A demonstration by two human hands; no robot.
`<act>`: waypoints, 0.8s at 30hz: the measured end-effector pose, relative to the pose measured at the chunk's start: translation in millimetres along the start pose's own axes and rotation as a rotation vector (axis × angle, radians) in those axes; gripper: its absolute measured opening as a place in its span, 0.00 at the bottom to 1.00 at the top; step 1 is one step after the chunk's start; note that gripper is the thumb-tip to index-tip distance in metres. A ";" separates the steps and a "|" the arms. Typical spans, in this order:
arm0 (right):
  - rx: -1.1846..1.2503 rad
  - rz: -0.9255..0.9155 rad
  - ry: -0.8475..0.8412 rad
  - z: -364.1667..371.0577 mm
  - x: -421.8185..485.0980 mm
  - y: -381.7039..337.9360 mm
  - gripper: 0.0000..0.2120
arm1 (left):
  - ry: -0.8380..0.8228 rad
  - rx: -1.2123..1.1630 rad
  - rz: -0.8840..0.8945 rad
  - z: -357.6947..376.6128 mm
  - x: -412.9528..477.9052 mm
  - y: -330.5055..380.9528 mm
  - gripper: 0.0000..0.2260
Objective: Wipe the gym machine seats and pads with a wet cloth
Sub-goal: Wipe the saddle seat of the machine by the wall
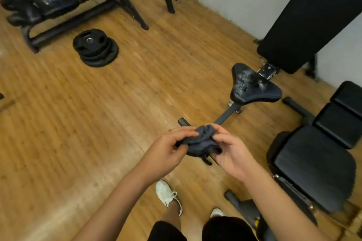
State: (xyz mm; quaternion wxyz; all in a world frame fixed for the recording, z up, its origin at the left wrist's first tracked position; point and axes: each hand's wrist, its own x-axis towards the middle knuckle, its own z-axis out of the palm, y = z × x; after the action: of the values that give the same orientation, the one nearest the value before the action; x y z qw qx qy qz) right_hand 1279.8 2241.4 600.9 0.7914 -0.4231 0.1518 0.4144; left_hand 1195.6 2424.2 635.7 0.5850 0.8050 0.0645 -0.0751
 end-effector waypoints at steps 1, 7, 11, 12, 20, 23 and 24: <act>0.111 -0.034 0.017 10.2 8.3 -2.8 0.19 | -0.018 0.041 0.029 -10.5 10.4 -1.5 0.19; 0.272 -0.283 0.323 62.7 57.0 -3.4 0.28 | -0.165 0.335 0.164 -35.8 70.2 -13.4 0.30; 0.285 -0.310 0.342 73.2 70.2 -7.3 0.14 | -0.353 0.304 0.172 -30.3 100.7 -6.3 0.37; 0.317 -0.325 0.341 71.0 72.3 -13.2 0.14 | -0.417 0.272 0.159 -31.3 110.1 -4.6 0.37; -0.448 -0.588 0.684 -17.3 110.9 -76.6 0.17 | -0.501 0.294 0.103 -27.8 213.6 11.6 0.26; -0.546 -0.624 0.784 -72.5 128.3 -98.2 0.18 | -0.477 0.498 0.190 -1.2 262.3 2.3 0.25; -0.562 -0.636 0.810 -91.9 133.7 -106.0 0.19 | -0.474 0.583 0.231 12.5 281.6 -3.5 0.25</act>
State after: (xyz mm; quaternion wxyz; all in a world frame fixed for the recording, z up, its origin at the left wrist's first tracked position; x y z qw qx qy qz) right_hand 1454.7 2207.2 524.8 0.6133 -0.7661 0.1917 -0.0139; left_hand 1470.5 2417.8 573.3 0.3352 0.8997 -0.1876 -0.2075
